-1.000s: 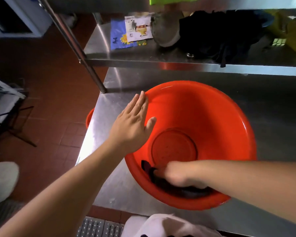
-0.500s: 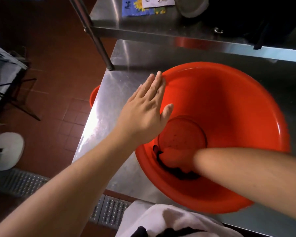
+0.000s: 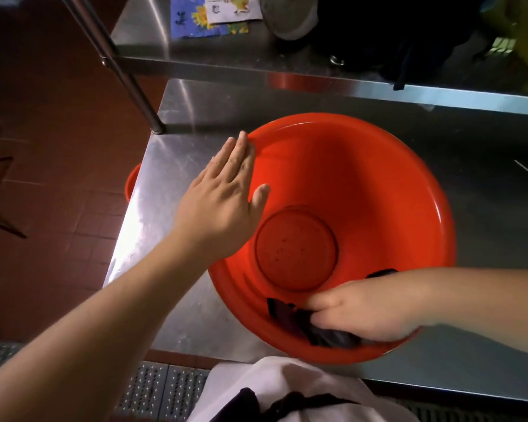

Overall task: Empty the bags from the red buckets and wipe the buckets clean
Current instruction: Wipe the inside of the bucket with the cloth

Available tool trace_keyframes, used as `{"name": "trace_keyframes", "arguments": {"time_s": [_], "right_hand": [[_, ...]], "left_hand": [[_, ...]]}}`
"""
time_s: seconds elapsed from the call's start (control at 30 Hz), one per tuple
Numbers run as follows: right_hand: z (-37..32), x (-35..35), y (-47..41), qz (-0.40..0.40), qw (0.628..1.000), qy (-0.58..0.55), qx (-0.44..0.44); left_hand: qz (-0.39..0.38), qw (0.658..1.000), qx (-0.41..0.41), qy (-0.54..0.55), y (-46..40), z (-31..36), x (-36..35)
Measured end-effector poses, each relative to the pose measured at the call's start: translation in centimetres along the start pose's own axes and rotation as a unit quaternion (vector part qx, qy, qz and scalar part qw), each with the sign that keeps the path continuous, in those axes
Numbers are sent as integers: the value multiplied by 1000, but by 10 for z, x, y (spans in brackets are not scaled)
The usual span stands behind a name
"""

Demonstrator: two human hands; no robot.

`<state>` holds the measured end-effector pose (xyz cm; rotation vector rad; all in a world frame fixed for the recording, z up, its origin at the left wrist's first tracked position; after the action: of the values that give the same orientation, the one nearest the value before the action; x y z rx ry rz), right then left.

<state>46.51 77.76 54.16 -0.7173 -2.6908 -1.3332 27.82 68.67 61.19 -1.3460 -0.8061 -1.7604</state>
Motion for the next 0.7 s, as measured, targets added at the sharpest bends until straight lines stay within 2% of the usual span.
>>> {"name": "trace_keyframes", "arguments": {"time_s": [0.17,0.3,0.53,0.7], "right_hand": [[46,-10,-68,-93,986,91,-106],[60,-5,-117,-78,980,110,-149],[63,-5,-133,-31,985,76,-151],[11,1,-76,33,997,-23,-61]], "left_hand": [[13,1000,2,-12,2,-2,0],[23,1000,6,-14,3,-2,2],[31,999,7,-6,4,1,4],[20,1000,7,-15,4,4,8]]}}
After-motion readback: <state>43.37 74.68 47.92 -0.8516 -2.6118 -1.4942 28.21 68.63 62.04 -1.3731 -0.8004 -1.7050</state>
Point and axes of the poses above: each hand's wrist, its own y-axis away from the middle knuckle, its own x-axis out of the back of the hand, z = x × y, the point moved 10 cm from there along -y, towards the middle knuckle, and after that the axes turned 7 degrees about x, right-handed, at the moved point
